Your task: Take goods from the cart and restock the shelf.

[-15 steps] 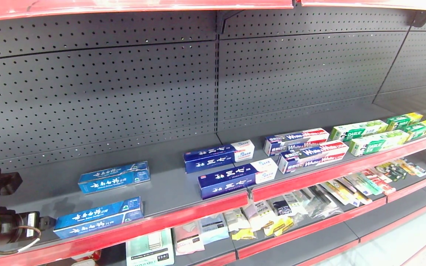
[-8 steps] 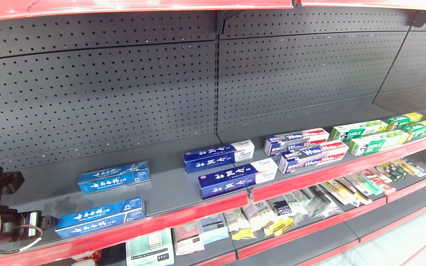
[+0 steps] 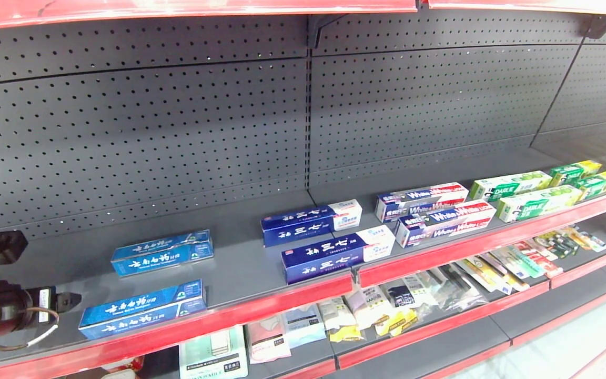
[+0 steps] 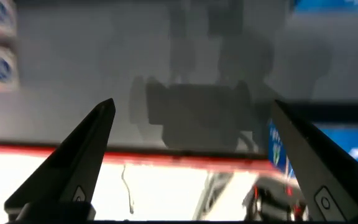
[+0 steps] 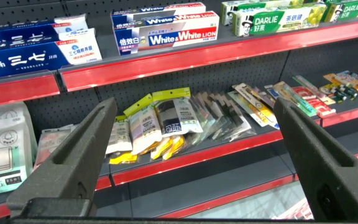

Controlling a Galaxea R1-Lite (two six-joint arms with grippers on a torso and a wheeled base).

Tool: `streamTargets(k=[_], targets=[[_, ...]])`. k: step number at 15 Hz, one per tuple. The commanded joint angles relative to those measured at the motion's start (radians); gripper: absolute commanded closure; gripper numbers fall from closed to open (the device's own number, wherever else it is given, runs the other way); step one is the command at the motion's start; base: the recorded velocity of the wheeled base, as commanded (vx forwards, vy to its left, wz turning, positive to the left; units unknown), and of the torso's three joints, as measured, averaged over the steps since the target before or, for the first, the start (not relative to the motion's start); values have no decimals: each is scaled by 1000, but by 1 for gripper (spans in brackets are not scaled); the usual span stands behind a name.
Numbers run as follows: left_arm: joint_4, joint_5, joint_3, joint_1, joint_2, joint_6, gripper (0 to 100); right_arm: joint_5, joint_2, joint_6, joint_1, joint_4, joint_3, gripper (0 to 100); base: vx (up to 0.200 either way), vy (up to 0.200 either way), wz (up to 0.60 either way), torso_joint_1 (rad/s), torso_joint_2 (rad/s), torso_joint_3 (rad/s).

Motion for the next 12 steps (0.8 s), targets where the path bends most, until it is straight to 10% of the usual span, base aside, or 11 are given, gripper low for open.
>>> streamTargets(k=[1,3,7,12], targets=[[-50,-6,-12,14,-99,20,0,0,2,0,0,0,0,0,0,0,0,0,0,0],[-49,-40,-8,5,-340,61,0,0,2,0,0,0,0,0,0,0,0,0,0,0],[174,-298,144,-58,-975,87,0,0,2,0,0,0,0,0,0,0,0,0,0,0],[477,-316,261,-73,-1392,87,0,0,2,0,0,0,0,0,0,0,0,0,0,0]])
